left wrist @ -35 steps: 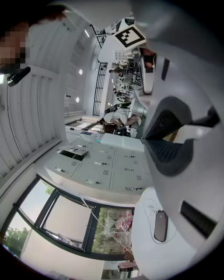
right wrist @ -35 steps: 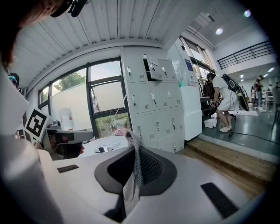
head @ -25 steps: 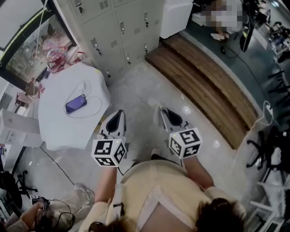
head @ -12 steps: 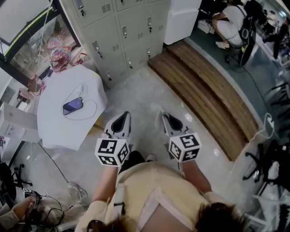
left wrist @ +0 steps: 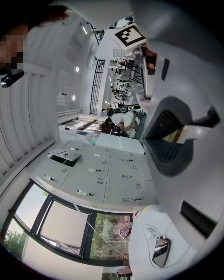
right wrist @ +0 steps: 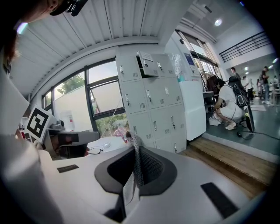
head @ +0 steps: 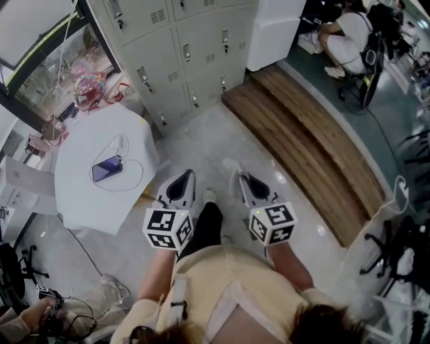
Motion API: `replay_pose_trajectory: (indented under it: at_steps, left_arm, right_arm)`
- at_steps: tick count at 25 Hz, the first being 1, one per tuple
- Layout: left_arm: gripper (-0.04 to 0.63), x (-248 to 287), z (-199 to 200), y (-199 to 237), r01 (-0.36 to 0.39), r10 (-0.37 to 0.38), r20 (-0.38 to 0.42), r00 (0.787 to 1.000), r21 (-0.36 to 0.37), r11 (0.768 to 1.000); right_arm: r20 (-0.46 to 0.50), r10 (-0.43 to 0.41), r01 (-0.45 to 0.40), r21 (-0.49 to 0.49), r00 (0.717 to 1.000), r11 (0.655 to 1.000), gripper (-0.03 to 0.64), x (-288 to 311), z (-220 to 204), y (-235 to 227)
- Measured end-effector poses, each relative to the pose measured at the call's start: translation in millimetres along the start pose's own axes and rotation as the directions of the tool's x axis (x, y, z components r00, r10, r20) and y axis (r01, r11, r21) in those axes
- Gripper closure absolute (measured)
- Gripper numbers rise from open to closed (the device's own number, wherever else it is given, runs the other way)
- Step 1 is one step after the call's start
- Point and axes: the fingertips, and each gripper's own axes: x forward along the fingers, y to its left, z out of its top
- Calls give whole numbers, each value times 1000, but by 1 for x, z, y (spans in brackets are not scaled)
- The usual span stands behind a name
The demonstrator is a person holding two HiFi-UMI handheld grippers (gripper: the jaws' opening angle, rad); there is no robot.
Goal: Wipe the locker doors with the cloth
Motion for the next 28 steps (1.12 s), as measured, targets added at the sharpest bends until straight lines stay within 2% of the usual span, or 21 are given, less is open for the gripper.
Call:
replay_pose_trajectory:
  at_steps: [12,17,20,28]
  left_arm:
    - [603,96,48,79,-29,29,28,999,-11,1000]
    - [603,127,59,122,-52,52,14,999,-2,999]
    - [603,151,69,145,-47,47,8,999,-21,999]
    - [603,194,90,195,-43,43,14,999,-15,999]
  right_arm:
    - [-28,46,-47,-42,999,998,600,119,51,-26]
    - [-29,43,-44,-38,999,998,600,175,77,-36]
    - [-29,41,-42,-48,999,998,600,204,94,-41]
    - [-41,27,-30,-84,999,996,600,273,125,-53]
